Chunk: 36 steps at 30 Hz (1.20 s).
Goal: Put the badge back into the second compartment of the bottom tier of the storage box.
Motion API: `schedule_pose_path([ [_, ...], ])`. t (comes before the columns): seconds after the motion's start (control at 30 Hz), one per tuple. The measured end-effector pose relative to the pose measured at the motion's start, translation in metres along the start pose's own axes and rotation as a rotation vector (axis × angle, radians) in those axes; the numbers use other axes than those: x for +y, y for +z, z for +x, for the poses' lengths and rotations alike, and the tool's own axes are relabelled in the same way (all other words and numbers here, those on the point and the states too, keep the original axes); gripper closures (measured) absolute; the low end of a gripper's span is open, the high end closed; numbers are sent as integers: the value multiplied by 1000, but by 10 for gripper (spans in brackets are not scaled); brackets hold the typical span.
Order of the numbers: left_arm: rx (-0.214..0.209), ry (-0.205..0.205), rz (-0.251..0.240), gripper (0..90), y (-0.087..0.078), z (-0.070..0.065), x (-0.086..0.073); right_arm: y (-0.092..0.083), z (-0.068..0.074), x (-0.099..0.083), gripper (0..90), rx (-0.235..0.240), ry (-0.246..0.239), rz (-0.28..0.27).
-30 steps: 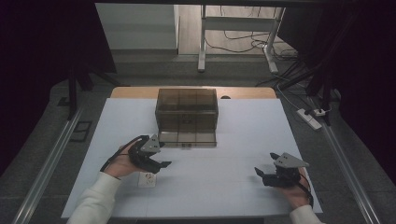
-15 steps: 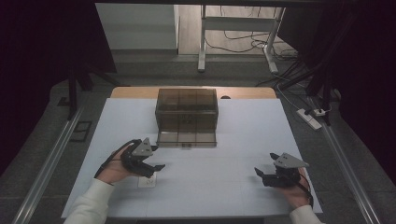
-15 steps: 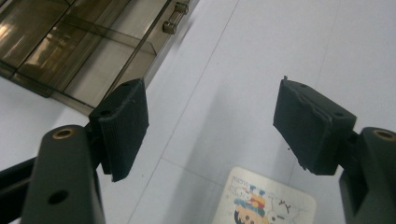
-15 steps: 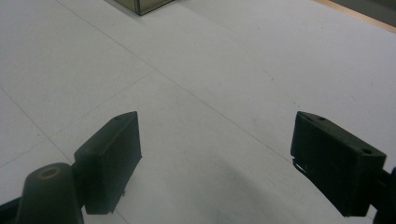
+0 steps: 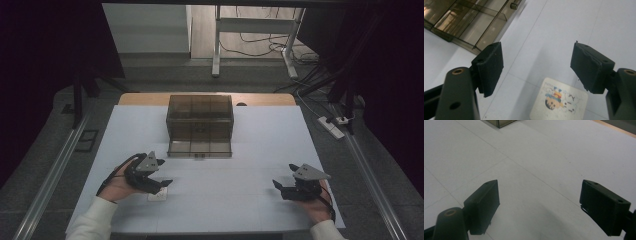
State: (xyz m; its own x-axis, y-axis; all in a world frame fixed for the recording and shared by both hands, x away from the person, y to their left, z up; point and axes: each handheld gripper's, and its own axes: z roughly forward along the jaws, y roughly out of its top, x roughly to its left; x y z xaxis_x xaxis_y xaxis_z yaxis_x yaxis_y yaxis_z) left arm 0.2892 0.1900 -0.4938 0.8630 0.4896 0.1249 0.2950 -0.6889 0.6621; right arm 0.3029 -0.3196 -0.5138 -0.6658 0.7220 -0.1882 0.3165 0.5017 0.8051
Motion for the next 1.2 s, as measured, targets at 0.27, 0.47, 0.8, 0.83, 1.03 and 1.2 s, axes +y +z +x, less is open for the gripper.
schedule_pose_path([
  [0.27, 4, -13, 4, 261, -4, -2, -9, 0, 0, 0, 156, -1, -2, 2],
  [0.47, 15, -30, 27, 261, -4, -2, -13, 1, 0, 0, 156, -1, -4, 1],
  [0.8, 0, -28, 54, 265, -3, -1, -19, 1, 1, 0, 156, -2, -3, 8],
  [0.83, -2, -28, 53, 266, -2, -1, -20, 1, 1, 0, 156, -2, -2, 8],
  [1.03, -36, -1, 70, 262, 0, -3, -19, 2, 1, 0, 156, -2, -2, 6],
  [1.2, -68, 20, 80, 251, 4, -6, -19, 2, 1, 0, 156, 1, -6, 9],
])
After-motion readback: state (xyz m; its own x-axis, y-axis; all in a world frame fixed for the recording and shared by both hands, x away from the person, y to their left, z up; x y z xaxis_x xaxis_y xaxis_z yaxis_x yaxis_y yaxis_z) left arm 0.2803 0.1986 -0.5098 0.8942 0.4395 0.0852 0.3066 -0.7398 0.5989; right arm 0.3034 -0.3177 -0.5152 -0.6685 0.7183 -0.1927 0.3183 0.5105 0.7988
